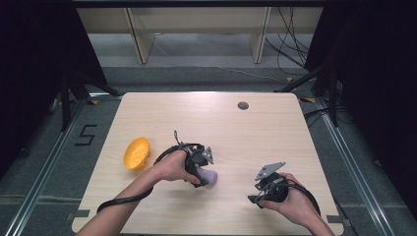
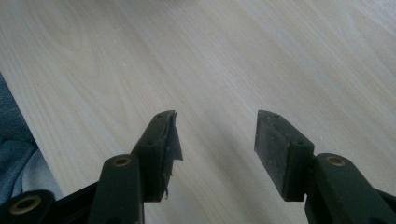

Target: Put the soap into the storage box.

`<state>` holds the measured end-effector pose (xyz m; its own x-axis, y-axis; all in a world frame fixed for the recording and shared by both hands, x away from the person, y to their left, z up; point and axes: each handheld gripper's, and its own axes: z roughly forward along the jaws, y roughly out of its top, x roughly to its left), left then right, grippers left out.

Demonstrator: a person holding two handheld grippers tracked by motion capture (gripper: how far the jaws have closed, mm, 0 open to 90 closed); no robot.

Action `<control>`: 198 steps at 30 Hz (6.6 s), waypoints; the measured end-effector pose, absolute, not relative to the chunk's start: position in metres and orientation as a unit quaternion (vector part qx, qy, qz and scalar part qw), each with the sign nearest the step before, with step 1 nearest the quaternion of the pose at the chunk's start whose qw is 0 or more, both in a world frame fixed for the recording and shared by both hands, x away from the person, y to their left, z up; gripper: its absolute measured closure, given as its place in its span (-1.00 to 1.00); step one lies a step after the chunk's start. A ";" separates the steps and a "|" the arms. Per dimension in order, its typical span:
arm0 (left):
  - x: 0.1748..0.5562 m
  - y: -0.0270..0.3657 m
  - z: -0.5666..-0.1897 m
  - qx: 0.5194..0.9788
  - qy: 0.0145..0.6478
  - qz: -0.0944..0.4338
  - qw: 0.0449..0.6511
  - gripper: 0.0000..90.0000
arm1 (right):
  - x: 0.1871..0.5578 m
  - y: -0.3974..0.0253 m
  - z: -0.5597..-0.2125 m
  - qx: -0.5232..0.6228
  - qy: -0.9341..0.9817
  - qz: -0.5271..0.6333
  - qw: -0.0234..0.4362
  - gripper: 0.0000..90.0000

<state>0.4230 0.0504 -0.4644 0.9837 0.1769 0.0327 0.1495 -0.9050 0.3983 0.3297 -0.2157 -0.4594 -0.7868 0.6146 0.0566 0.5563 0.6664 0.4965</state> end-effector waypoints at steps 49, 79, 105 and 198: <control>0.427 0.036 -0.480 0.991 0.045 0.013 0.128 -0.24 | 0.328 -0.216 -0.461 0.330 0.909 0.248 0.050 0.05; 0.423 0.030 -0.478 0.989 0.096 -0.011 0.108 0.09 | 0.328 -0.218 -0.462 0.326 0.911 0.248 0.050 0.04; 0.410 0.050 -0.459 0.951 0.236 -0.033 0.197 0.09 | 0.328 -0.222 -0.457 0.342 0.900 0.264 0.061 0.04; 0.365 0.171 -0.425 0.829 0.448 0.072 0.327 0.09 | 0.329 -0.224 -0.457 0.361 0.880 0.294 0.093 0.05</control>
